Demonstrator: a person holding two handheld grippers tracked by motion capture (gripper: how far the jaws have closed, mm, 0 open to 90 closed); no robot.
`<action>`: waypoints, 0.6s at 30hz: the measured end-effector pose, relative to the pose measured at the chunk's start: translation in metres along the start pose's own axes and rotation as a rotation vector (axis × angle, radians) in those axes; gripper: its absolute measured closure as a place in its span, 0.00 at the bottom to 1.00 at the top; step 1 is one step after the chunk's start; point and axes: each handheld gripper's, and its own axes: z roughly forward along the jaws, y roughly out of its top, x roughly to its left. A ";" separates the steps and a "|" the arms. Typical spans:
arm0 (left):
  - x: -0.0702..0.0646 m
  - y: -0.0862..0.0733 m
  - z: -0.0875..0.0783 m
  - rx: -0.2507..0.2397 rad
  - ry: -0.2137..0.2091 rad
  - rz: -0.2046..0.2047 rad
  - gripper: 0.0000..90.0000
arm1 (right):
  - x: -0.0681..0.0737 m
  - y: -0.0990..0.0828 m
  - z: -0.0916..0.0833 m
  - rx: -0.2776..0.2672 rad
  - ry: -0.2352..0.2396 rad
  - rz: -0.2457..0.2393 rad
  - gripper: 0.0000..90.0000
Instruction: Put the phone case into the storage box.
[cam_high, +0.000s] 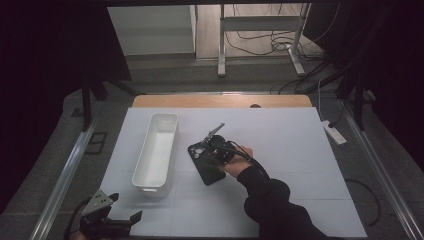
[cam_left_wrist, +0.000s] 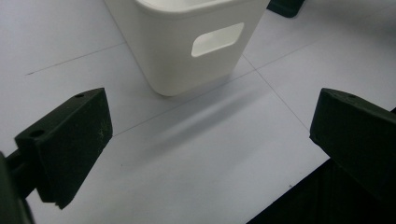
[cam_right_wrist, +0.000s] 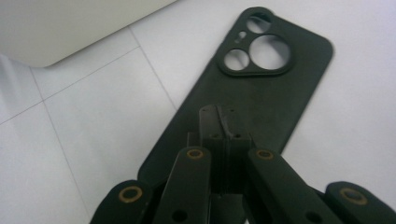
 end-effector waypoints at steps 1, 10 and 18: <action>0.000 0.000 0.000 0.000 -0.001 -0.001 0.00 | 0.002 0.000 0.002 -0.001 0.007 -0.007 1.00; 0.000 0.000 0.000 0.001 -0.001 0.002 0.00 | 0.020 0.001 0.014 -0.006 0.038 -0.038 1.00; 0.000 0.000 0.000 0.003 0.000 0.004 0.00 | 0.034 -0.001 0.026 0.008 0.048 -0.072 1.00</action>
